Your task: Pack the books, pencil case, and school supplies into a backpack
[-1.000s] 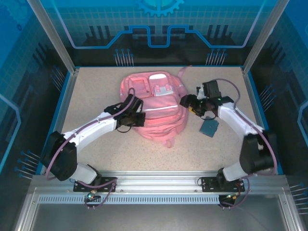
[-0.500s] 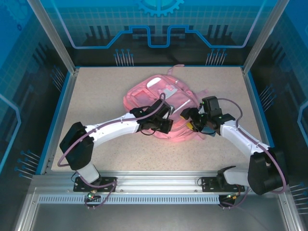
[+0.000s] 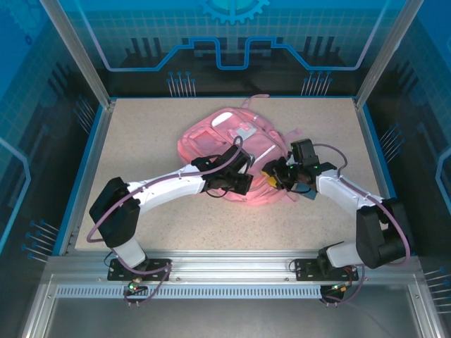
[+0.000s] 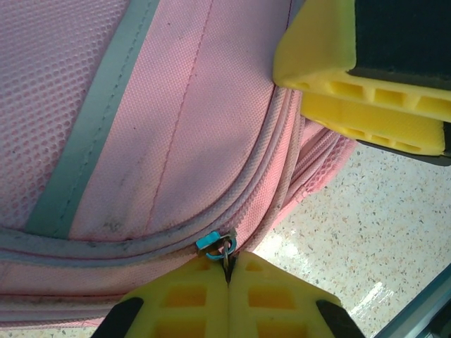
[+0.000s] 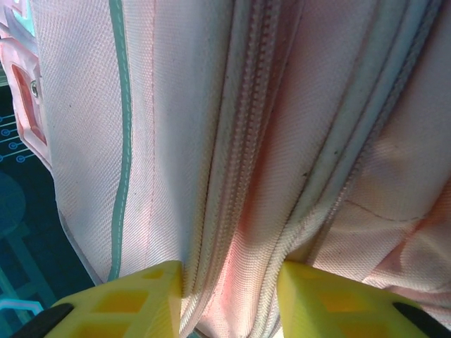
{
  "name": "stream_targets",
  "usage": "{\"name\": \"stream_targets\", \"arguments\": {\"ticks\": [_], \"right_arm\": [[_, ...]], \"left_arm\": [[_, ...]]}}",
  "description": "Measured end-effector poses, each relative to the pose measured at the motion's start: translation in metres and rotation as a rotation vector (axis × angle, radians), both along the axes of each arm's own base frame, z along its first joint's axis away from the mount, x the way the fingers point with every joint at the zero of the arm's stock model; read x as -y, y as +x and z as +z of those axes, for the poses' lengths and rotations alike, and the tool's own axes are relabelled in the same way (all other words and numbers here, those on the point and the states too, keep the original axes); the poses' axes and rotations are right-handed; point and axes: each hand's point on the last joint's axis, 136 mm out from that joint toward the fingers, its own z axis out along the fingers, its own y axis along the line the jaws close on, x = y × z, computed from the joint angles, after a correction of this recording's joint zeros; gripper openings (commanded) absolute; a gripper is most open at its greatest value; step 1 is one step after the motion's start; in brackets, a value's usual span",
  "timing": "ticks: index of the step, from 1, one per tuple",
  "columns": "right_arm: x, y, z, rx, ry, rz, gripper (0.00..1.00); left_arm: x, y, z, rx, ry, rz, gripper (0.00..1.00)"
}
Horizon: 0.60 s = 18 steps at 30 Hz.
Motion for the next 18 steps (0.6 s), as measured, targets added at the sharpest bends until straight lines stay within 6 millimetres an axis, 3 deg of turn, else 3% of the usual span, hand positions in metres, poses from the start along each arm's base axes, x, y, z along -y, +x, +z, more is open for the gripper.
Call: {"name": "stream_targets", "arguments": {"ticks": [3, 6, 10, 15, 18], "right_arm": [[0.002, -0.001, 0.009, 0.036, -0.026, -0.001, 0.62], [0.004, 0.000, 0.026, 0.103, -0.036, -0.003, 0.63], [-0.001, 0.003, 0.033, 0.132, -0.026, 0.006, 0.56], [-0.018, 0.004, 0.009, 0.065, -0.005, 0.044, 0.44], [-0.023, 0.005, 0.000, 0.038, 0.004, 0.052, 0.30]], "left_arm": [[0.000, 0.000, 0.000, 0.000, 0.000, -0.001, 0.00], [0.000, 0.000, 0.000, 0.000, 0.000, -0.001, 0.00], [0.000, 0.000, 0.000, 0.000, 0.000, -0.001, 0.00], [0.000, 0.000, 0.000, 0.000, -0.001, -0.001, 0.00], [-0.001, 0.000, -0.001, 0.000, 0.007, 0.003, 0.00]]}}
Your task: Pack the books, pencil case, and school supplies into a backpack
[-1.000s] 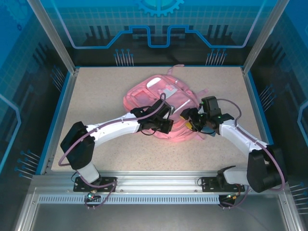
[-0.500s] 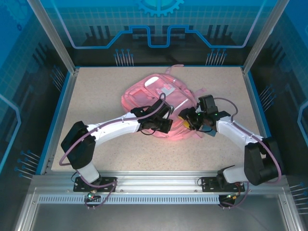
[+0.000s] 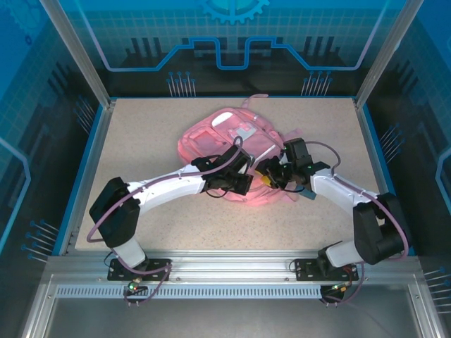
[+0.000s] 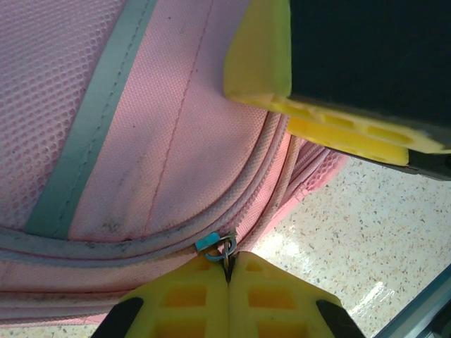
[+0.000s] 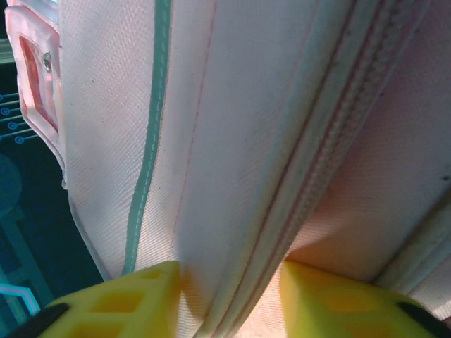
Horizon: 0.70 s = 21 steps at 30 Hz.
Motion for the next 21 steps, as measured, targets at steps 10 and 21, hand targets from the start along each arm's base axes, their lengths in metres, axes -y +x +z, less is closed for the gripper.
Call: {"name": "stream_targets", "arguments": {"ticks": [10, 21], "right_arm": [[-0.002, 0.005, 0.008, 0.047, -0.024, 0.015, 0.08], [-0.055, 0.012, 0.014, 0.071, -0.039, 0.152, 0.06]], "left_arm": [[-0.040, 0.011, -0.001, 0.018, 0.081, 0.099, 0.00], [-0.115, 0.043, -0.007, 0.020, 0.135, 0.286, 0.00]]}}
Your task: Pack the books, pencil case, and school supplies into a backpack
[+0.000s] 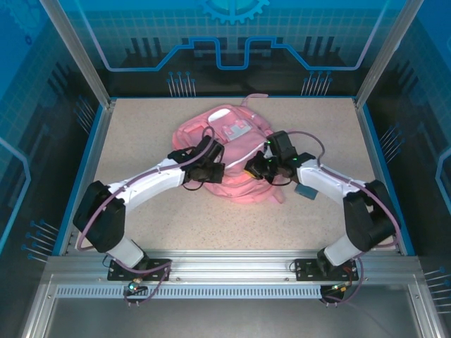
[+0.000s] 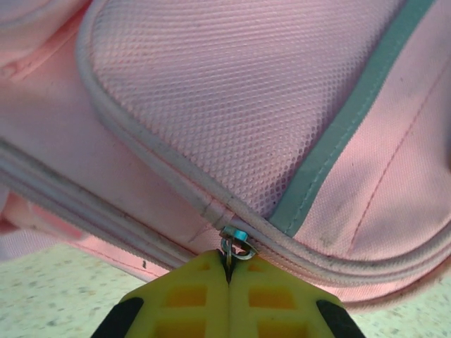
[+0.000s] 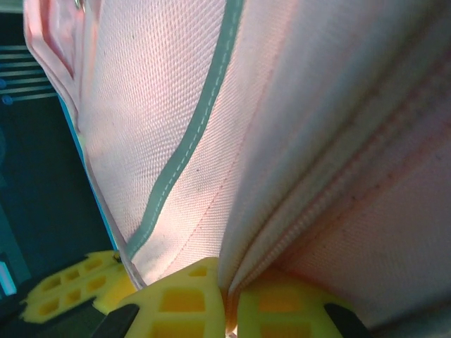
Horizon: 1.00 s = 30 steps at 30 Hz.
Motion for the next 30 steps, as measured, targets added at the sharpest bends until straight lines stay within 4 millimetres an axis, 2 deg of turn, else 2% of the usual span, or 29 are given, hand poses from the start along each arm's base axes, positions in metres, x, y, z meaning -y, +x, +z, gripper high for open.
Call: {"name": "stream_targets", "arguments": {"ticks": [2, 3, 4, 5, 7, 9, 11, 14, 17, 20, 22, 26, 28, 30], "right_arm": [[-0.020, 0.000, 0.000, 0.008, 0.007, 0.043, 0.06], [-0.033, 0.000, 0.001, 0.015, 0.014, 0.069, 0.08], [-0.043, -0.001, 0.002, 0.018, 0.022, 0.090, 0.11], [-0.052, -0.001, 0.003, 0.022, 0.029, 0.107, 0.17], [-0.063, -0.004, 0.005, 0.033, 0.038, 0.142, 0.38], [-0.065, -0.007, 0.007, 0.041, 0.036, 0.161, 0.54], [-0.059, -0.008, 0.010, 0.063, 0.006, 0.163, 0.64], [-0.041, -0.009, 0.022, 0.111, -0.064, 0.147, 0.72], [-0.010, -0.007, 0.046, 0.196, -0.144, 0.105, 0.78], [0.035, 0.003, 0.067, 0.269, -0.230, 0.029, 0.85], [0.068, 0.010, 0.073, 0.293, -0.286, -0.029, 0.89], [0.125, 0.014, 0.060, 0.265, -0.402, -0.116, 0.91], [0.146, 0.011, 0.046, 0.223, -0.450, -0.135, 0.92], [0.163, 0.006, 0.034, 0.182, -0.482, -0.150, 0.92]], "left_arm": [[-0.020, 0.002, 0.000, 0.003, 0.009, 0.046, 0.00], [-0.032, 0.003, 0.000, 0.008, 0.012, 0.074, 0.04], [-0.043, 0.003, 0.001, 0.009, 0.014, 0.098, 0.16], [-0.050, 0.003, 0.002, 0.012, 0.015, 0.116, 0.24], [-0.066, 0.001, 0.006, 0.019, 0.024, 0.156, 0.44], [-0.075, -0.001, 0.012, 0.032, 0.028, 0.176, 0.59], [-0.076, -0.003, 0.020, 0.052, 0.018, 0.173, 0.67], [-0.073, -0.005, 0.030, 0.075, 0.005, 0.133, 0.73], [-0.063, -0.005, 0.039, 0.093, 0.007, 0.057, 0.77], [-0.040, -0.007, 0.054, 0.131, 0.030, -0.070, 0.79], [-0.016, -0.006, 0.063, 0.160, 0.045, -0.171, 0.80], [0.028, 0.000, 0.064, 0.179, 0.091, -0.336, 0.74], [0.047, 0.005, 0.054, 0.160, 0.122, -0.398, 0.68], [0.058, 0.011, 0.042, 0.131, 0.150, -0.430, 0.61]]}}
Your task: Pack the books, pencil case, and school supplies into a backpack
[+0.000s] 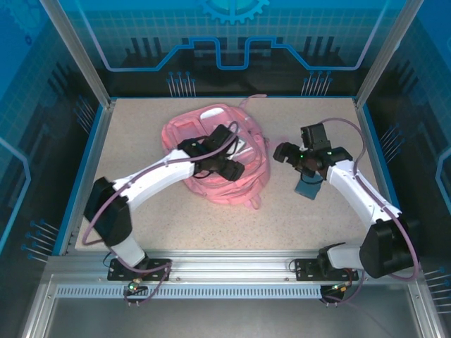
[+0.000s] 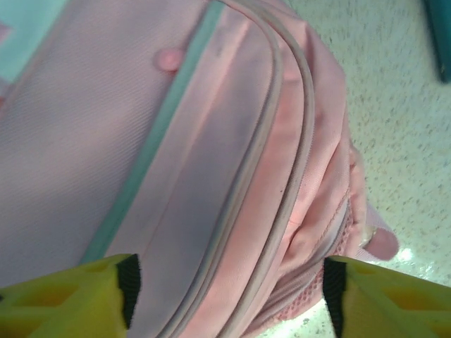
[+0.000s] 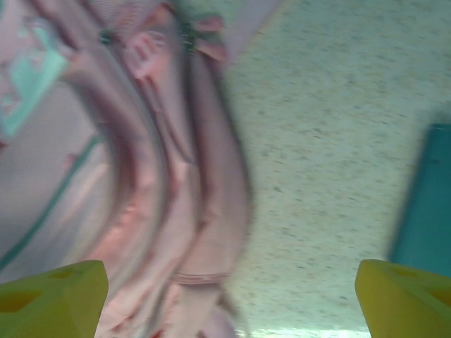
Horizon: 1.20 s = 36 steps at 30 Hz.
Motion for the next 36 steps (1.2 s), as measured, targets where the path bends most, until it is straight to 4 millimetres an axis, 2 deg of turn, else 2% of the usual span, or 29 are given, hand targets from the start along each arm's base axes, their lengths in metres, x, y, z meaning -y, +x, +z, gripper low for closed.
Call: {"name": "stream_targets", "arguments": {"ticks": [3, 7, 13, 20, 27, 36], "right_arm": [[0.019, -0.004, -0.012, -0.034, -0.022, -0.033, 0.92], [0.035, -0.010, -0.026, -0.069, -0.036, -0.061, 0.91], [0.037, -0.015, -0.034, -0.089, -0.040, -0.057, 0.91], [0.041, -0.014, -0.042, -0.108, -0.067, -0.057, 0.90], [0.053, -0.018, -0.079, -0.229, -0.158, -0.061, 0.90], [0.067, -0.017, -0.108, -0.335, -0.259, -0.065, 0.92]], "left_arm": [[0.010, 0.012, -0.020, -0.041, 0.051, -0.018, 0.54], [0.015, 0.020, -0.036, -0.079, 0.091, -0.027, 0.45], [0.017, 0.027, -0.036, -0.081, 0.108, -0.038, 0.20], [0.016, 0.029, -0.033, -0.080, 0.109, -0.049, 0.00], [0.016, 0.030, -0.026, -0.057, 0.097, -0.045, 0.00], [0.000, 0.036, 0.029, 0.096, 0.011, 0.004, 0.00]]}}
